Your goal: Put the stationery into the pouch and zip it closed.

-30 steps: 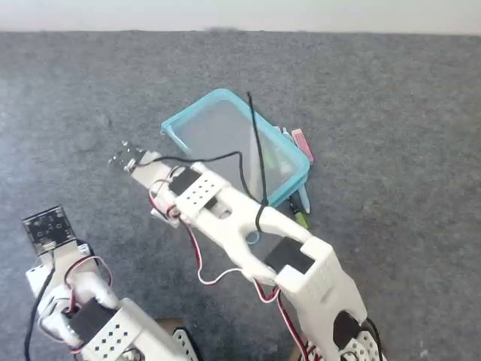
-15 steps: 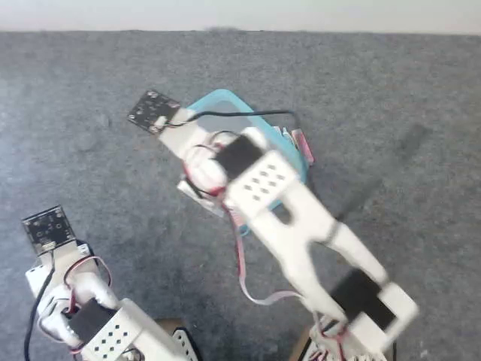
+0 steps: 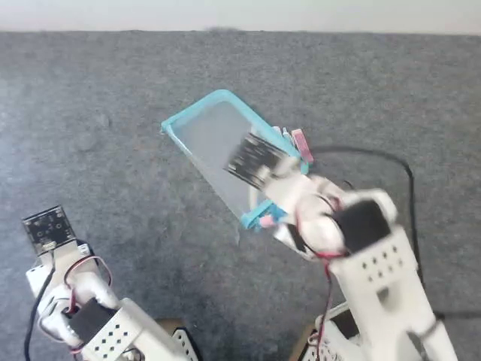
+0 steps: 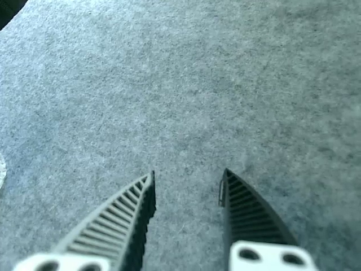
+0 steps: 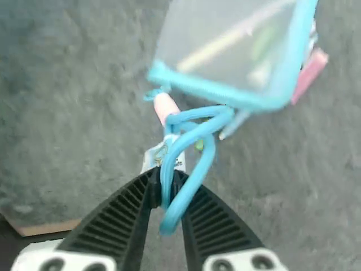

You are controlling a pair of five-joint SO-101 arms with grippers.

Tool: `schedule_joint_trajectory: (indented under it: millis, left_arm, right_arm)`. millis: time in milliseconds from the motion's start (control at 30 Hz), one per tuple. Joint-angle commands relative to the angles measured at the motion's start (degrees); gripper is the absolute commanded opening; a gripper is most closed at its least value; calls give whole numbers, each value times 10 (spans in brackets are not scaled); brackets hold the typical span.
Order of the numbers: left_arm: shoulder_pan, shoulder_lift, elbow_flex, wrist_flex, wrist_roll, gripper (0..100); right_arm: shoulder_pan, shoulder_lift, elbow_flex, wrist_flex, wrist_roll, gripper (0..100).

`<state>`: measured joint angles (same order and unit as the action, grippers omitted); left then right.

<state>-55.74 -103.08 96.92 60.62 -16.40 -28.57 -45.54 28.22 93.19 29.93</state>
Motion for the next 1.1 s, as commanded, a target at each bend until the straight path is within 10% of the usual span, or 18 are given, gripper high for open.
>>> schedule_joint_trajectory:
  millis: [0, 433, 1067]
  left_arm:
    - [4, -10, -5, 8, -7, 178]
    - [4, -10, -5, 7, -7, 178]
    - [4, -9, -5, 8, -7, 177]
  right_arm:
    - [88, -136, 184, -70, 40, 6]
    - [167, -168, 238, -52, 84, 387]
    - [-72, 201, 93, -129, 106, 397]
